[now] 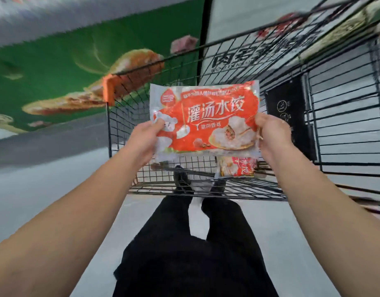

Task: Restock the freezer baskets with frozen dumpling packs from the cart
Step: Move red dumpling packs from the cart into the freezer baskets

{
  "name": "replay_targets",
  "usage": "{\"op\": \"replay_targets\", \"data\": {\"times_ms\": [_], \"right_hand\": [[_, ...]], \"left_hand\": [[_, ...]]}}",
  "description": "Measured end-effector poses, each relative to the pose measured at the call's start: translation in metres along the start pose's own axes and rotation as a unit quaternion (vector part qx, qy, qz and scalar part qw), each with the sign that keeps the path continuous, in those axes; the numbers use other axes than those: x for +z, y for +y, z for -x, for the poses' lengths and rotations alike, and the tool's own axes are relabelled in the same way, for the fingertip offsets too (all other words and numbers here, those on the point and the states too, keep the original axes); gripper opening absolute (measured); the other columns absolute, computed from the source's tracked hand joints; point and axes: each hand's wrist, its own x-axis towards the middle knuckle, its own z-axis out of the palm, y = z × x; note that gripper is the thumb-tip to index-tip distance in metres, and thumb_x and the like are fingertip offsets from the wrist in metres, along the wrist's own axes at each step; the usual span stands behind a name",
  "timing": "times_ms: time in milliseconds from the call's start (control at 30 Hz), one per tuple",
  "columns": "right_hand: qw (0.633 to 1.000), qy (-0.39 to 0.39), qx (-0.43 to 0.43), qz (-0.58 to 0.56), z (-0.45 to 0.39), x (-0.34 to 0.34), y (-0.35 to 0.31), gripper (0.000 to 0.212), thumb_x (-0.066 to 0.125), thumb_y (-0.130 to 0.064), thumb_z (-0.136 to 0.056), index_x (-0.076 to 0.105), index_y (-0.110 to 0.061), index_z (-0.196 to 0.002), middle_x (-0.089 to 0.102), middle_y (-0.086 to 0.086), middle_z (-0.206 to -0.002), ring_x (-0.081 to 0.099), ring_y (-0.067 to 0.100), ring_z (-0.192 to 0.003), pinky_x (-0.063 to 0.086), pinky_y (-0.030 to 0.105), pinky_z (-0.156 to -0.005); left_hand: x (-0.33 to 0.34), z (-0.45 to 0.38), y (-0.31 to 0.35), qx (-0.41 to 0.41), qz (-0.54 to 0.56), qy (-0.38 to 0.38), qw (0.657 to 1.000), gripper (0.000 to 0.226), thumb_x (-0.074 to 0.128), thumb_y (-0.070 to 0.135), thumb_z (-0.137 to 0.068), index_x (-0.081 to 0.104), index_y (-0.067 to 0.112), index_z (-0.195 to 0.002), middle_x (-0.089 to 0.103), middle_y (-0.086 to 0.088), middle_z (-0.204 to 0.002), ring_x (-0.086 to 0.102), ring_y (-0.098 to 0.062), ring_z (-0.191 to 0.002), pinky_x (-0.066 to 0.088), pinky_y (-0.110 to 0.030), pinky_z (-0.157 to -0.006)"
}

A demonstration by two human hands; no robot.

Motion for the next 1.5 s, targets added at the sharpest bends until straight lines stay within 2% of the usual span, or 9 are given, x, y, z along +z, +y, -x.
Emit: {"op": "replay_targets", "data": {"times_ms": [67, 133, 300, 467, 733, 933, 1200, 1400, 1500], "right_hand": [[1.0, -0.006, -0.028, 0.01, 0.023, 0.003, -0.011, 0.013, 0.061, -0.007, -0.094, 0.072, -0.007, -0.101, 0.075, 0.01, -0.101, 0.072, 0.024, -0.094, 0.06, 0.039, -0.08], [0.998, -0.025, -0.055, 0.027, 0.043, 0.005, -0.019, 0.017, 0.059, -0.012, -0.098, 0.07, -0.008, -0.109, 0.075, 0.007, -0.103, 0.073, 0.02, -0.094, 0.061, 0.037, -0.08], [0.988, -0.094, -0.106, 0.054, 0.101, 0.011, -0.017, 0.019, 0.053, -0.017, -0.102, 0.069, -0.013, -0.093, 0.077, 0.004, -0.097, 0.074, 0.022, -0.092, 0.06, 0.043, -0.082], [0.968, -0.164, -0.175, 0.068, 0.162, 0.01, -0.004, 0.017, 0.06, -0.018, -0.099, 0.07, -0.017, -0.085, 0.076, 0.006, -0.097, 0.072, 0.026, -0.097, 0.059, 0.049, -0.087], [0.938, -0.236, -0.237, 0.096, 0.251, 0.041, 0.016, 0.022, 0.06, -0.022, -0.098, 0.071, -0.021, -0.079, 0.077, -0.002, -0.088, 0.073, 0.021, -0.087, 0.06, 0.048, -0.083], [0.921, -0.262, -0.26, 0.125, 0.301, 0.087, 0.031, 0.017, 0.06, -0.02, -0.099, 0.068, -0.021, -0.084, 0.074, 0.002, -0.101, 0.071, 0.021, -0.093, 0.059, 0.044, -0.085], [0.905, -0.275, -0.289, 0.145, 0.359, 0.194, 0.061, 0.02, 0.06, -0.017, -0.098, 0.069, -0.022, -0.081, 0.074, 0.001, -0.098, 0.069, 0.021, -0.094, 0.058, 0.042, -0.088], [0.916, -0.257, -0.285, 0.12, 0.403, 0.278, 0.09, 0.022, 0.059, -0.019, -0.099, 0.067, -0.022, -0.08, 0.073, -0.002, -0.095, 0.07, 0.018, -0.091, 0.058, 0.039, -0.084], [0.921, -0.244, -0.279, 0.122, 0.413, 0.311, 0.096, 0.022, 0.059, -0.017, -0.099, 0.067, -0.022, -0.079, 0.072, -0.003, -0.091, 0.069, 0.019, -0.091, 0.058, 0.042, -0.087]], "left_hand": [[-0.01, 0.029, 0.004, 0.025, 0.023, 0.015, 0.999, 0.021, 0.056, 0.021, -0.101, 0.068, 0.005, -0.109, 0.075, -0.012, -0.112, 0.072, -0.026, -0.103, 0.055, -0.049, -0.097], [-0.016, 0.056, 0.006, 0.046, 0.052, 0.025, 0.997, 0.017, 0.056, 0.016, -0.1, 0.07, 0.006, -0.104, 0.075, -0.012, -0.11, 0.073, -0.025, -0.101, 0.057, -0.045, -0.093], [-0.043, 0.13, -0.009, 0.122, 0.089, 0.059, 0.987, 0.027, 0.052, 0.015, -0.103, 0.072, 0.015, -0.084, 0.077, 0.0, -0.089, 0.073, -0.015, -0.085, 0.059, -0.035, -0.083], [-0.081, 0.206, -0.046, 0.181, 0.128, 0.126, 0.967, 0.019, 0.057, 0.025, -0.1, 0.073, 0.017, -0.092, 0.077, 0.0, -0.102, 0.073, -0.021, -0.099, 0.059, -0.042, -0.087], [-0.149, 0.298, -0.089, 0.229, 0.193, 0.2, 0.933, 0.017, 0.059, 0.026, -0.1, 0.071, 0.014, -0.098, 0.078, 0.0, -0.096, 0.074, -0.02, -0.094, 0.059, -0.043, -0.087], [-0.214, 0.322, -0.107, 0.235, 0.218, 0.217, 0.922, 0.031, 0.064, 0.032, -0.097, 0.068, 0.009, -0.117, 0.076, -0.005, -0.109, 0.074, -0.023, -0.098, 0.058, -0.048, -0.091], [-0.329, 0.316, -0.104, 0.225, 0.219, 0.228, 0.922, 0.021, 0.063, 0.023, -0.098, 0.07, 0.006, -0.106, 0.076, -0.01, -0.105, 0.074, -0.028, -0.095, 0.06, -0.047, -0.086], [-0.428, 0.301, -0.085, 0.212, 0.227, 0.221, 0.924, 0.012, 0.067, 0.017, -0.095, 0.07, 0.006, -0.099, 0.078, -0.007, -0.093, 0.076, -0.022, -0.08, 0.061, -0.036, -0.064], [-0.465, 0.288, -0.073, 0.195, 0.249, 0.221, 0.923, 0.011, 0.071, 0.013, -0.091, 0.069, 0.006, -0.1, 0.077, -0.008, -0.093, 0.076, -0.024, -0.081, 0.062, -0.04, -0.065]]}}
